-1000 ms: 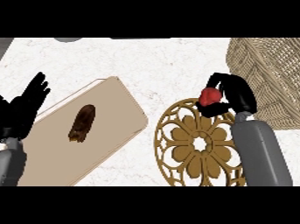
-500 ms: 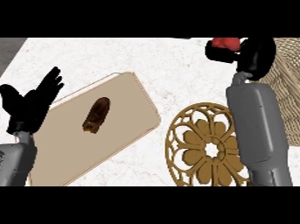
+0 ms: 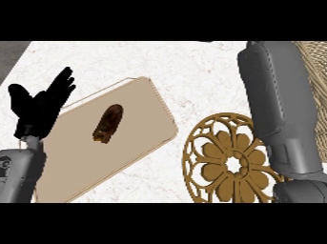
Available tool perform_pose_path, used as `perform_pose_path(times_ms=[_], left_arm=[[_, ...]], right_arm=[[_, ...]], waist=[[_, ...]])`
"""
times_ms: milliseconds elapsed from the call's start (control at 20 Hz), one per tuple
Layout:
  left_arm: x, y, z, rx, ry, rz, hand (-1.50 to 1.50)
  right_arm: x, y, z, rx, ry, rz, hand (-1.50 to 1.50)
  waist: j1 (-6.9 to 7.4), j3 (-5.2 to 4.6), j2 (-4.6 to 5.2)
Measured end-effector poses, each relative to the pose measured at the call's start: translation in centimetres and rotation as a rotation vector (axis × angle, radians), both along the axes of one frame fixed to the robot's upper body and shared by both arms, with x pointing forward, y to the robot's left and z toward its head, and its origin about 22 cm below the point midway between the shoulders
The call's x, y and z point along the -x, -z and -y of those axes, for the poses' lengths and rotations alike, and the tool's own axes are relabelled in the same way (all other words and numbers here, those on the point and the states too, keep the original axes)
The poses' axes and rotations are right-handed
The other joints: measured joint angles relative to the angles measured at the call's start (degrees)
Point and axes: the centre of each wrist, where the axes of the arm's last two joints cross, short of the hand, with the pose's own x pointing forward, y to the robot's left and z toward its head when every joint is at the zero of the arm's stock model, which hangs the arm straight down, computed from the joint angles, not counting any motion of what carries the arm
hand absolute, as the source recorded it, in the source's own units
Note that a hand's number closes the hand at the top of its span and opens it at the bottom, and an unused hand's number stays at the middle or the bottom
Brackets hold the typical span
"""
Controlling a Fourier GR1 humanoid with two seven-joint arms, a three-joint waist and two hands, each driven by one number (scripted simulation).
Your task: Pick the bell pepper from the placemat and place it in the basket
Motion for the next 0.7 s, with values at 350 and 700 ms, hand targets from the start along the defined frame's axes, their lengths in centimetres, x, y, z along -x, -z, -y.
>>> perform_pose_path(times_ms=[350,700], left_arm=[[-0.4,-0.2,0.6,0.0,0.001,0.004,0.0],[-0.3,-0.2,0.1,0.001,-0.012,-0.003,0.0]], right_arm=[[-1.7,-4.1,0.4,0.118,0.15,-0.013,1.5],[-2.7,-6.0,3.2,0.196,0.31,-0.06,1.5]], waist=[[-0.12,0.15,0.33],[-0.82,0.24,0.18]])
